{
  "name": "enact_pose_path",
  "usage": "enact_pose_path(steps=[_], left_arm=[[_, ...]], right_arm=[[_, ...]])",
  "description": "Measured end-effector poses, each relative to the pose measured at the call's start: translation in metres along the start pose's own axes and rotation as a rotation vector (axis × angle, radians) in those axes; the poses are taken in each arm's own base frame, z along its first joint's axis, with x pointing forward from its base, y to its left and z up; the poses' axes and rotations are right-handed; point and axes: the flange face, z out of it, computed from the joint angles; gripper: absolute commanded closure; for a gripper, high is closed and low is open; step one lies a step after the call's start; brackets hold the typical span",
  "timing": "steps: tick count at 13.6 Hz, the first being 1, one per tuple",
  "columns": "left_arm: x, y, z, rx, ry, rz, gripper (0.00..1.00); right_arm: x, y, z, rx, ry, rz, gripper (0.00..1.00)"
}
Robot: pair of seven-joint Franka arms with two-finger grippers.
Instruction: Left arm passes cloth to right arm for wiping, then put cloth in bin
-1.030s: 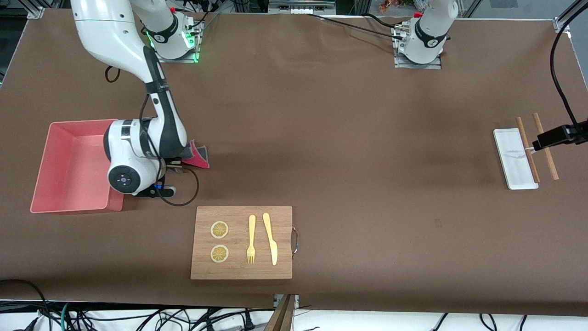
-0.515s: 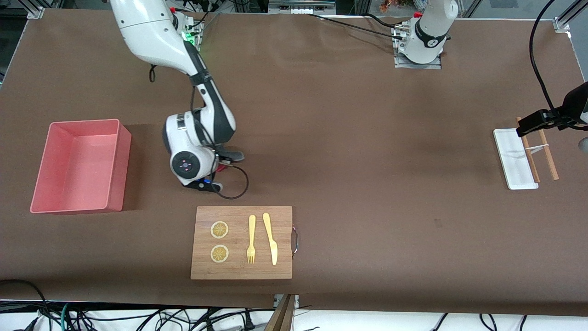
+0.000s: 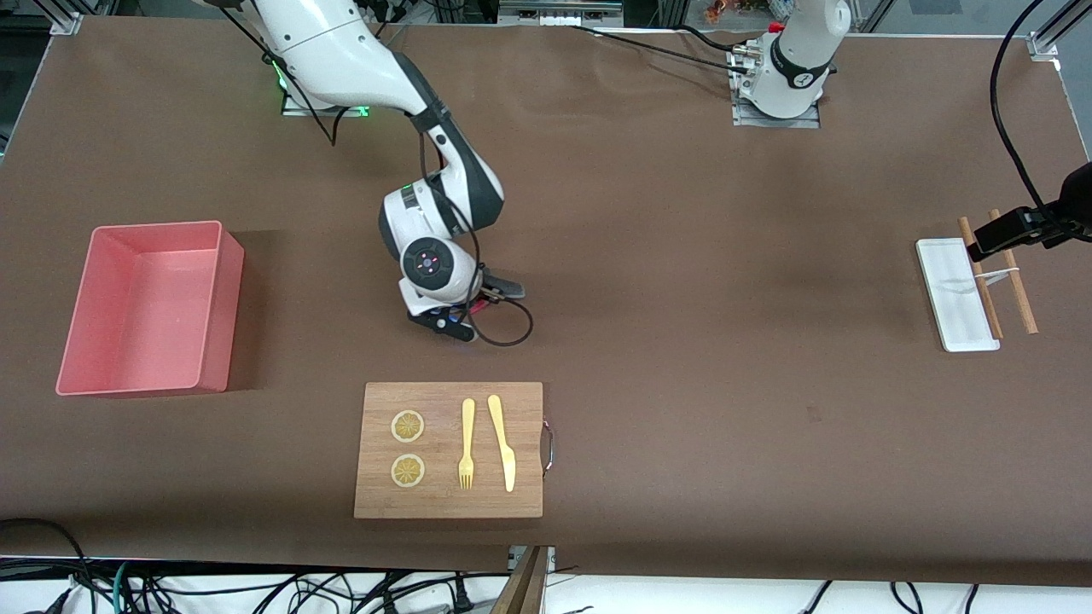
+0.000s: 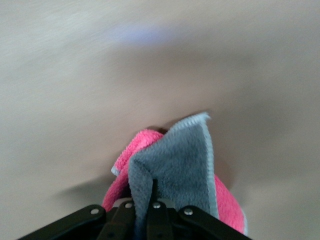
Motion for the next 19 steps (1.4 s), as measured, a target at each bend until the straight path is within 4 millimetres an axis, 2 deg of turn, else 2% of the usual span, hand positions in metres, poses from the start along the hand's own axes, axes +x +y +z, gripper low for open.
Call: enact_pose_path(steps=[3,4,6,8,11,13,17,19], left_arm=[[0.001,0.000,-0.001,-0.002,0.008,0.000,0.00],[0.001,0.000,-0.001,-0.002,0.012,0.000,0.00],[0.002,0.000,-0.001,-0.003,0.018,0.000,0.00],[0.003,0.001,0.001,-0.004,0.017,0.001,0.00],[0.007,0.002,0.002,-0.012,0.024,0.001,0.00],[0.007,0.006,0.001,-0.058,0.023,-0.004,0.00],[0.008,-0.002,0.000,-0.080,0.024,-0.021,0.00],[0.008,-0.002,-0.001,-0.080,0.024,-0.021,0.00]], right_arm=[[-0.007,-0.014,-0.012,0.026,0.008,-0.003,1.00],[-0.005,-0.012,-0.013,0.020,0.003,-0.013,1.00],[0.008,0.004,-0.012,-0.028,-0.034,-0.050,1.00],[0.038,0.036,-0.011,-0.068,-0.076,-0.100,1.00],[0.095,0.105,-0.009,-0.117,-0.121,-0.184,1.00],[0.124,0.145,-0.015,-0.145,-0.142,-0.234,1.00],[0.161,0.205,-0.036,-0.176,-0.170,-0.337,1.00],[0.165,0.216,-0.060,-0.168,-0.172,-0.342,1.00]])
